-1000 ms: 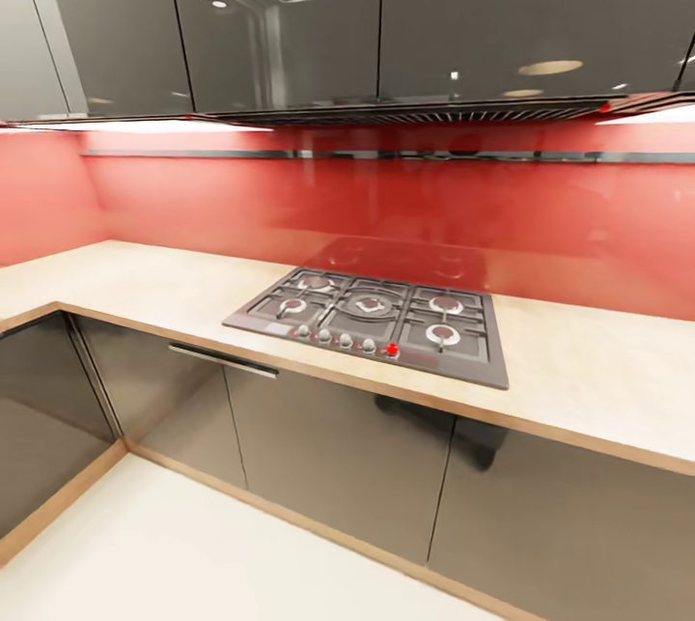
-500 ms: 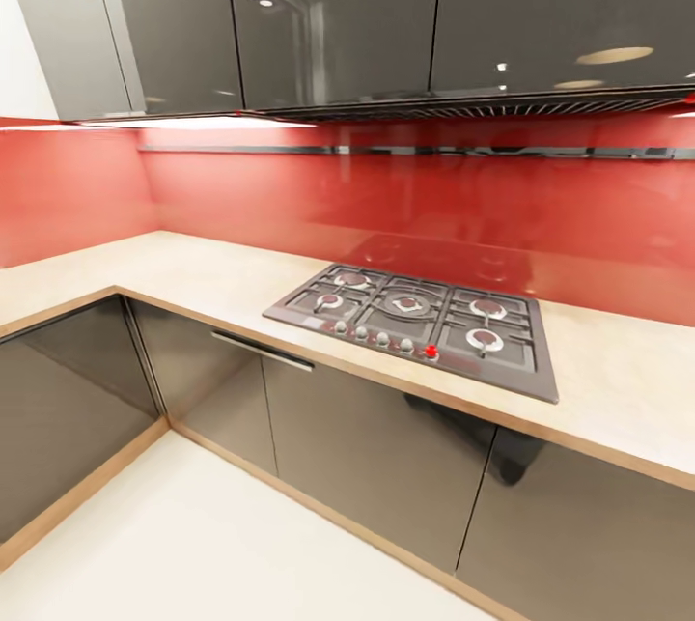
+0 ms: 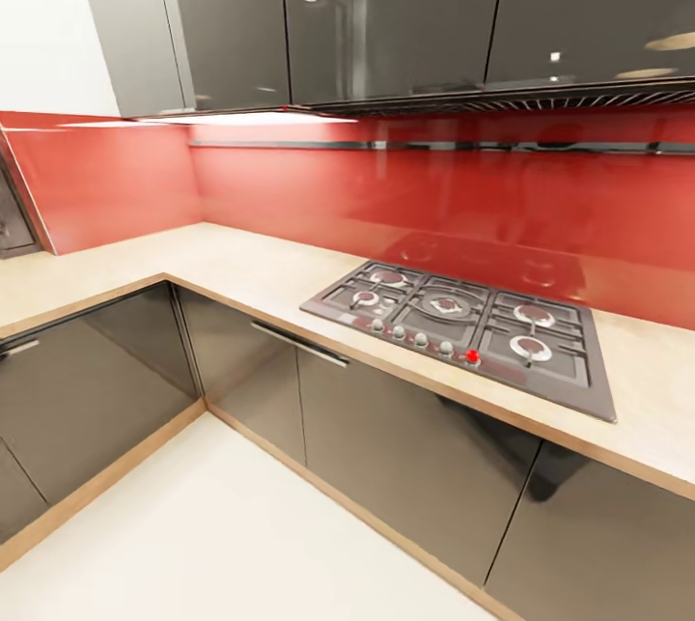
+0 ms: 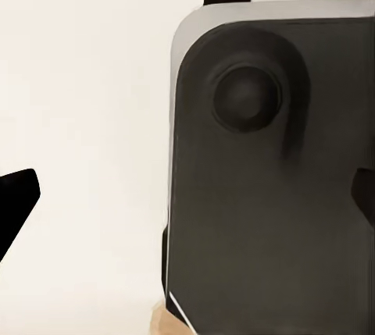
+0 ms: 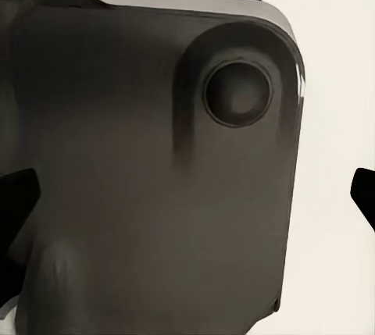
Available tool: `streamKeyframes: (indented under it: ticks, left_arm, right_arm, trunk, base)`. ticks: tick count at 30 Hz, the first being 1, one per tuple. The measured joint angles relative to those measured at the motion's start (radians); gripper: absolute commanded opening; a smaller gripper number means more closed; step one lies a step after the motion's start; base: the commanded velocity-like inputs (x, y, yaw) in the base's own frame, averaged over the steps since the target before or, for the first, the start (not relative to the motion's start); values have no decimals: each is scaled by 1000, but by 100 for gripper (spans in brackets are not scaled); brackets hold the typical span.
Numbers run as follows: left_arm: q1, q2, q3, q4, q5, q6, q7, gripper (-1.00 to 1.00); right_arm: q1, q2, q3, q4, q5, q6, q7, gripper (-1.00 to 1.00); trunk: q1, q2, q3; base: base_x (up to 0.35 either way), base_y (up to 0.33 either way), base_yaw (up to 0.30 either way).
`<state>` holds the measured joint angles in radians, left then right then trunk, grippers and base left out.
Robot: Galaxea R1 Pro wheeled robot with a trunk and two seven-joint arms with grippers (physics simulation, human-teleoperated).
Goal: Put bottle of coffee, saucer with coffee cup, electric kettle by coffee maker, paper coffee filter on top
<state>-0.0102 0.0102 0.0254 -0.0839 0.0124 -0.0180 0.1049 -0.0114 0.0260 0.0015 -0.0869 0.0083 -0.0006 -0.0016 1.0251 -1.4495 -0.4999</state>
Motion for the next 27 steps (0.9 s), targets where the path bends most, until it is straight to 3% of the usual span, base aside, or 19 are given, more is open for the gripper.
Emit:
streamKeyframes:
  ticks: [23,27]
  left_arm:
    - [0,-1,1,-1,1,1,-3,100]
    - [0,0,1,-1,1,2,-1,100]
  right_arm:
    - [0,-14,0,0,0,-1,0,100]
    - [0,-14,0,0,0,-1,0,100]
  trunk:
    - [0,0,-19]
    - [-15,28,-10]
  base:
    - [0,0,245]
    - [0,0,250]
